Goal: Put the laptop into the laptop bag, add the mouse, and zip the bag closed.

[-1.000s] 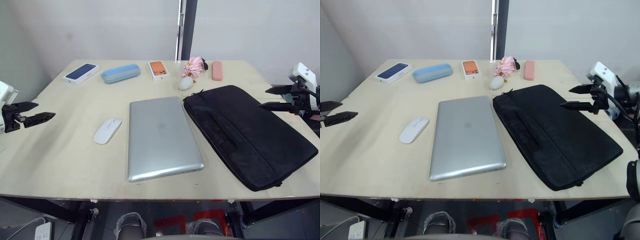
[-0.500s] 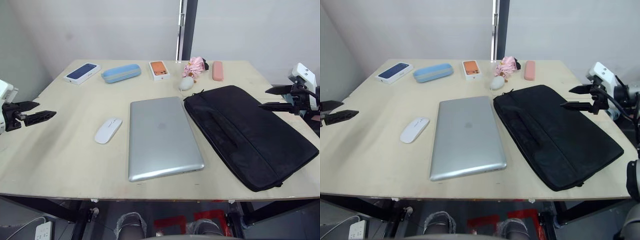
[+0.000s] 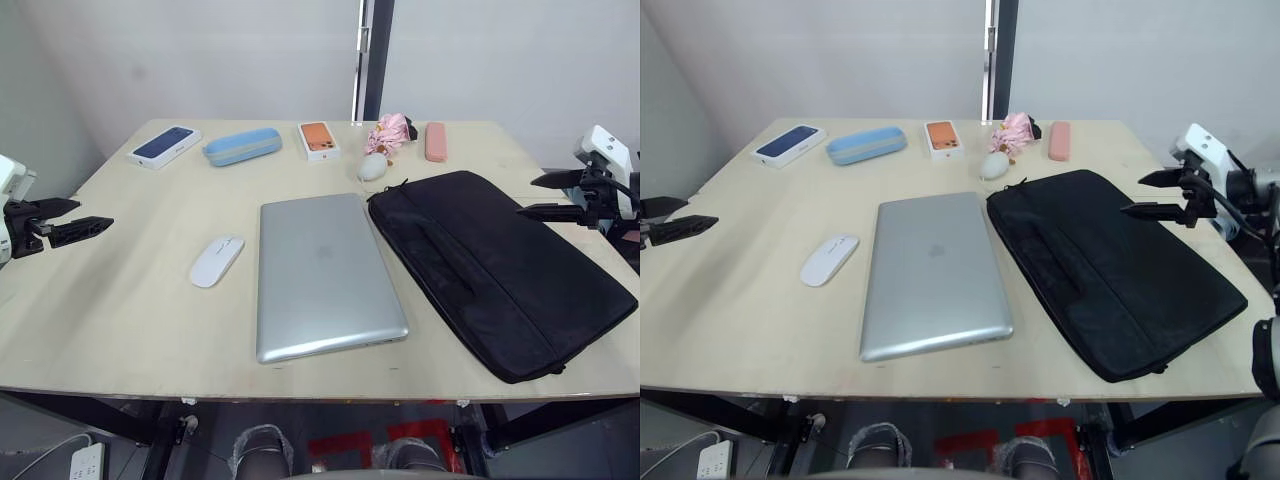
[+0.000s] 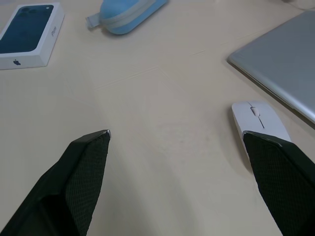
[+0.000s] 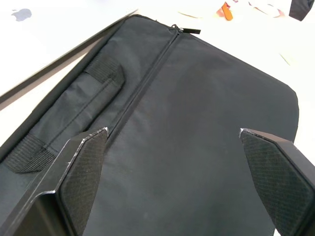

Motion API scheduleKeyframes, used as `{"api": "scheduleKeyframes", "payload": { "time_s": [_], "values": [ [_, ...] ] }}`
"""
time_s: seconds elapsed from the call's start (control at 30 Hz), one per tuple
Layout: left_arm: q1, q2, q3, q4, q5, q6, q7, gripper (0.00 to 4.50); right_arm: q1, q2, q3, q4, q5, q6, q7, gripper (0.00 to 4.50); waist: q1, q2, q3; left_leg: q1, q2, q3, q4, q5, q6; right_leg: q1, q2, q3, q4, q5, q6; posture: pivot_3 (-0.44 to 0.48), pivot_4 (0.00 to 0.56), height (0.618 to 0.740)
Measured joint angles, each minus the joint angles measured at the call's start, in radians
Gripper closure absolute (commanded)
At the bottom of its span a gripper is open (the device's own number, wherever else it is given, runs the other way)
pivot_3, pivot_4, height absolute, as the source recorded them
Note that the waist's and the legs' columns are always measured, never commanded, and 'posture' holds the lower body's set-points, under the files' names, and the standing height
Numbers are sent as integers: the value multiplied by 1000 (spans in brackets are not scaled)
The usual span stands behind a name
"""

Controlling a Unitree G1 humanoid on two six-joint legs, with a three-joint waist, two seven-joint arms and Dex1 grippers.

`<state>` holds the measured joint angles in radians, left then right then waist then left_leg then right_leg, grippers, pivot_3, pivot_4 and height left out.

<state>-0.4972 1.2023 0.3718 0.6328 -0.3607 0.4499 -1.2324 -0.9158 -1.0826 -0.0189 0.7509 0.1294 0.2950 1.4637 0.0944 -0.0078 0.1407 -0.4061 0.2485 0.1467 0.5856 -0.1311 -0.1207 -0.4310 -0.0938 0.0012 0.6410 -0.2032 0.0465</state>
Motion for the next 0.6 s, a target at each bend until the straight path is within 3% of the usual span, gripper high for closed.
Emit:
{"api": "scheduleKeyframes", "payload": {
  "time_s": [0.23, 0.4, 0.43, 0.5, 0.6],
  "values": [
    [-37, -6, 3, 0, -32, 58, 1, 0, -16, 20, -1, 26, -14, -45, -53, 39, 0, 0, 0, 0, 0, 0, 1, 0, 0, 0, 0, 0, 1, 0, 0, 0, 150, 740],
    [-50, -52, 37, -108, -171, 305, 3, 0, -17, 66, -4, 25, -16, -79, -84, 1500, -1, 0, 0, 0, 0, 0, 1, 0, 0, -1, 0, 0, 2, 0, -1, 0, 150, 740],
    [-55, -82, 56, -156, -222, 397, 30, 0, -11, 82, -8, 13, -7, -78, -90, 2038, 0, 0, 0, 0, 0, 0, 1, 0, 0, -1, 0, 0, 2, 0, -1, 0, 150, 740],
    [-64, -117, 68, -207, -278, 507, 72, 0, 2, 104, -10, -24, 6, -78, -90, 2538, 0, 0, 0, -1, 0, 0, 2, 0, 0, -1, 0, 0, 4, 0, -1, 0, 150, 740],
    [-60, -144, 67, -291, -338, 655, 131, 0, 53, 132, -15, -104, 27, -61, -106, 3776, 0, 0, 0, -4, 0, -1, 3, 0, 0, -3, 0, 0, 4, 0, -2, 0, 150, 740]
  ]
}}
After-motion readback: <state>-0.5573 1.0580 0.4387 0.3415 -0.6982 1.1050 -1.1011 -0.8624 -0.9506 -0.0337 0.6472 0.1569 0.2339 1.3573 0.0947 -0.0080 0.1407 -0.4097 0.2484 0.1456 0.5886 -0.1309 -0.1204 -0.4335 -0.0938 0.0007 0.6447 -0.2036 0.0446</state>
